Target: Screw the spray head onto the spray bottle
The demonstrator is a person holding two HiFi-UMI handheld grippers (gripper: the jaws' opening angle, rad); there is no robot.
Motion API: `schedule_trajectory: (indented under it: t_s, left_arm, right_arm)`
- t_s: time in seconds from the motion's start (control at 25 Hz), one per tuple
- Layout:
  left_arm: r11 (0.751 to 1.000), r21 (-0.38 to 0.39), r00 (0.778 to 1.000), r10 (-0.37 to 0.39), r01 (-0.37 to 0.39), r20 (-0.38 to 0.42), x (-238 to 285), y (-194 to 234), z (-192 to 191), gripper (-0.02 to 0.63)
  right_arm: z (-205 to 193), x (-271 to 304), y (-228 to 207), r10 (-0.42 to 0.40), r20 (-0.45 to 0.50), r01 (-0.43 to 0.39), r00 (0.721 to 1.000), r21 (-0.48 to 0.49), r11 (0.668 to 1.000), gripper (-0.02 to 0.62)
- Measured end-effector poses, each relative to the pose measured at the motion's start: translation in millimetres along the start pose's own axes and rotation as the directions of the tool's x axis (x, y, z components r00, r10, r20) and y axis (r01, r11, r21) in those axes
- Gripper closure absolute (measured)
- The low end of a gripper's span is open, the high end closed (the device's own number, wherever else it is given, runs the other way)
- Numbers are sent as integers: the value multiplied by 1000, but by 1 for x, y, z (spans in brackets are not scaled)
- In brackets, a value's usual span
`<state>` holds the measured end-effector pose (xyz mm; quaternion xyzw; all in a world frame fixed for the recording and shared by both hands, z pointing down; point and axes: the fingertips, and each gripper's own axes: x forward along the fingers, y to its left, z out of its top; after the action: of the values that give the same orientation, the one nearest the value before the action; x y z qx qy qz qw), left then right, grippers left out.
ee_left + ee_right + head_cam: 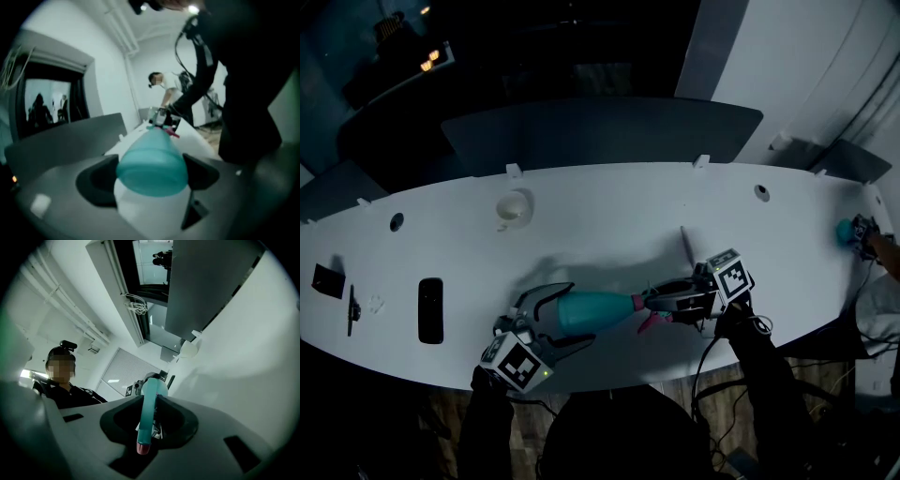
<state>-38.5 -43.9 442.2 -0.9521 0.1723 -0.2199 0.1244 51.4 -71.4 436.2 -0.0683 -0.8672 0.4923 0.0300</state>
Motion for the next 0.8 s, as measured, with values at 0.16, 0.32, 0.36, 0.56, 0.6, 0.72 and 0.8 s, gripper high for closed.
schedule_trajectory:
  t_s: [0.16, 0.32, 0.36, 0.56, 0.6, 0.72, 0.8]
  left_arm:
    - [996, -91, 1000, -5, 5, -1, 2, 4, -1, 176]
    - [852, -521, 972, 78, 50, 221, -17, 27, 3, 175]
    - [796, -600, 959, 111, 71, 261, -23, 34, 4, 175]
    - [468, -833, 923, 87, 294, 375, -20, 33, -1, 175]
    - [418, -850, 922, 68, 321, 382, -15, 30, -1, 176]
    - [321, -876, 920, 28, 361, 390, -5, 21, -4, 176]
    - [292, -877, 916, 8, 381, 401, -4, 18, -6, 176]
  right_arm:
    - [6, -5, 0, 7, 58, -7, 998, -3, 1000, 500]
    - [11, -9, 7, 22, 90, -21, 996, -13, 1000, 500]
    - [12, -10, 8, 22, 92, -20, 996, -17, 1000, 500]
    - [10, -8, 12, 24, 59, -21, 998, -45, 999, 500]
    - [9, -6, 13, 22, 43, -20, 999, -49, 999, 500]
    - [7, -5, 13, 18, 21, -17, 1000, -50, 999, 500]
    - [5, -5, 13, 8, 5, -8, 1000, -57, 998, 500]
